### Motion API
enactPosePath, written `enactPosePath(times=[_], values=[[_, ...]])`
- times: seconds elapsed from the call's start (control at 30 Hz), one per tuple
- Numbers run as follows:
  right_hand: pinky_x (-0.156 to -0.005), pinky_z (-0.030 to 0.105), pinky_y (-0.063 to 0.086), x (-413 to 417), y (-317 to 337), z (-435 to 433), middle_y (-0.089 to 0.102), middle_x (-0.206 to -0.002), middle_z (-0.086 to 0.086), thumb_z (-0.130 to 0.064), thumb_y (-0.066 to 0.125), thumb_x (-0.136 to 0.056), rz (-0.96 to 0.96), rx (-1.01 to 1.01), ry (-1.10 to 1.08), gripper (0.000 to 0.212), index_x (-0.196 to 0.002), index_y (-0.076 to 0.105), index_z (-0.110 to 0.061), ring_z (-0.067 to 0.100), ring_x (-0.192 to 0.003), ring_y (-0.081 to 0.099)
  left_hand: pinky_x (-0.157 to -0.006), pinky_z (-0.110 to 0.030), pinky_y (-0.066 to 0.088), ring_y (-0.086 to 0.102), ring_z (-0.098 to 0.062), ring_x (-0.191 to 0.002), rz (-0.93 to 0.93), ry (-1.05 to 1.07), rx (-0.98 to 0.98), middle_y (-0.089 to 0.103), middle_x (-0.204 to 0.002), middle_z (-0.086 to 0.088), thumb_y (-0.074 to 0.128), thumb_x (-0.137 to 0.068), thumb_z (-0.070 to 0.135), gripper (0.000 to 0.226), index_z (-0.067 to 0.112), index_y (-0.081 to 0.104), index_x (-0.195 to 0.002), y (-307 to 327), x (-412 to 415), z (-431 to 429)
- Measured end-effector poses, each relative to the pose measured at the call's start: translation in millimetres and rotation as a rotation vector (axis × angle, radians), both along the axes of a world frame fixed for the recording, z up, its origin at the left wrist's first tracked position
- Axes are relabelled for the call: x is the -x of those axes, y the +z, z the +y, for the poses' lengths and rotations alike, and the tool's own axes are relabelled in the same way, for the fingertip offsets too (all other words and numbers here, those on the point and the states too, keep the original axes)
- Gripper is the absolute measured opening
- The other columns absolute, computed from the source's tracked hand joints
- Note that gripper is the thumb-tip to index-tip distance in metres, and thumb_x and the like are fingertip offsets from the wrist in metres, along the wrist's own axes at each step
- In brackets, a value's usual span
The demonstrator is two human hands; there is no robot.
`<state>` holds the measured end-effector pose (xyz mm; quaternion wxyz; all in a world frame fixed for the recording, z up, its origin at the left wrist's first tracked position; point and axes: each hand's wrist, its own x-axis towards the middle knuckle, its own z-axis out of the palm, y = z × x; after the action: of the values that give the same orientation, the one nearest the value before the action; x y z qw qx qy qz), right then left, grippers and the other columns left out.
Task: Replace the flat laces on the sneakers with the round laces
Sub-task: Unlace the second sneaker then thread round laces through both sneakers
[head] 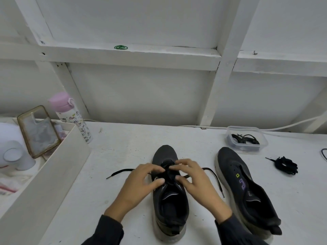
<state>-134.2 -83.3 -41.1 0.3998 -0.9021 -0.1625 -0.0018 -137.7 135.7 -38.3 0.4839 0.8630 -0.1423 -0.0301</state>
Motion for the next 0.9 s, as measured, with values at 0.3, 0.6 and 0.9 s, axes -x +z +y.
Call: enactPosePath(times=[0.3,0.6,0.9], values=[[-0.067,0.034,0.05,-14,11,-19,0.063,-0.082,-0.018,-0.016,0.065,-0.09,0.002,-0.107,-0.422,0.018,-0.086,0.061,-0.033,0.005,-0.073,0.06,-0.078,-0.01,0.047,0.068,-0.008,-0.086,-0.042,0.426,0.212,0.072,-0.087,0.013,0.072,-0.086,0.011,0.018,0.029,0.07,-0.089,-4,-1,6],[-0.064,0.015,0.042,16,19,-3,0.065,-0.083,-0.017,-0.042,0.079,-0.072,0.183,-0.126,-0.082,0.017,-0.076,0.064,-0.033,0.002,-0.073,0.057,-0.072,-0.026,0.051,0.062,-0.01,-0.086,0.015,0.183,0.139,0.067,-0.092,0.013,0.076,-0.075,0.028,0.017,0.033,0.068,-0.091,0,16,-12],[-0.065,0.02,0.046,27,3,12,0.062,-0.084,-0.019,-0.041,0.058,-0.079,-0.089,0.005,-0.135,0.011,-0.089,0.058,-0.037,0.004,-0.079,0.058,-0.071,-0.019,0.054,0.065,-0.004,-0.082,-0.007,0.214,0.086,0.069,-0.088,0.023,0.071,-0.08,0.011,0.032,0.042,0.068,-0.085,2,20,-23]])
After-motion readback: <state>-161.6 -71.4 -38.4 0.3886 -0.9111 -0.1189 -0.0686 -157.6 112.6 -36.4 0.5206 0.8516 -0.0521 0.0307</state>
